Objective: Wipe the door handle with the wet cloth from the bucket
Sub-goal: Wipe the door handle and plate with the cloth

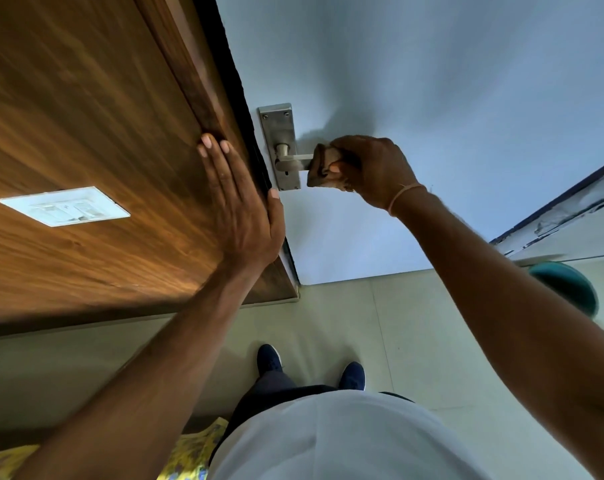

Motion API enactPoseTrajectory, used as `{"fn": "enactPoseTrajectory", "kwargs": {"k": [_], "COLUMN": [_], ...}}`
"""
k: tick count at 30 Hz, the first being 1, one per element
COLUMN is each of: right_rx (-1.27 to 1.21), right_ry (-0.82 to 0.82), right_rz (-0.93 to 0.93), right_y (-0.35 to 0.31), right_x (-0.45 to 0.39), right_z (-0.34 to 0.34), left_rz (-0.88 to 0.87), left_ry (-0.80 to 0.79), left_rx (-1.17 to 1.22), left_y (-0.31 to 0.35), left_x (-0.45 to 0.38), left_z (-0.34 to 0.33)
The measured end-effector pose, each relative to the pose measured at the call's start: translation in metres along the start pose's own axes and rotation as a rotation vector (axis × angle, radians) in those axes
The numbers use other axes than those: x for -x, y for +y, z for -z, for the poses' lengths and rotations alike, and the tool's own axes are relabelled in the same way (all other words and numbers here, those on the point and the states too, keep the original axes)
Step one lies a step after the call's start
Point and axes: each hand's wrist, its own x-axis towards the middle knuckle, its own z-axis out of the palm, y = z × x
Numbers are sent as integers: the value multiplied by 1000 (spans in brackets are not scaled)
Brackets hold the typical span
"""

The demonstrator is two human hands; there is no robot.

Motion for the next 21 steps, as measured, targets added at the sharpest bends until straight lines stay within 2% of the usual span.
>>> {"fn": "enactPoseTrajectory", "kwargs": {"k": [4,7,9,12,14,17,21], "right_rx": [-442,-1096,-1503,-1921,-2015,-1976,-2050], "right_ry": [99,220,238,230,190,101,163], "right_rz": [-227,-397,-481,-568,-611,-609,-700], "right_y": [20,25,18,6,-4,-19,-17], "right_x": [5,16,22,24,19,6,5], "right_z": [-13,-36,-53,-74,-85,-96,-89], "left_rz": [-10,-5,-6,-13,-22,-23,-35], "left_ry": [0,1,2,1,-2,-1,-9], "left_rx": [10,6,13,21,15,15,38], "left_y": [-1,-2,-1,-2,-5,-5,-5], "left_x": [0,-1,-1,-1,-2,-1,-1], "left_z": [1,2,2,2,3,3,4]}}
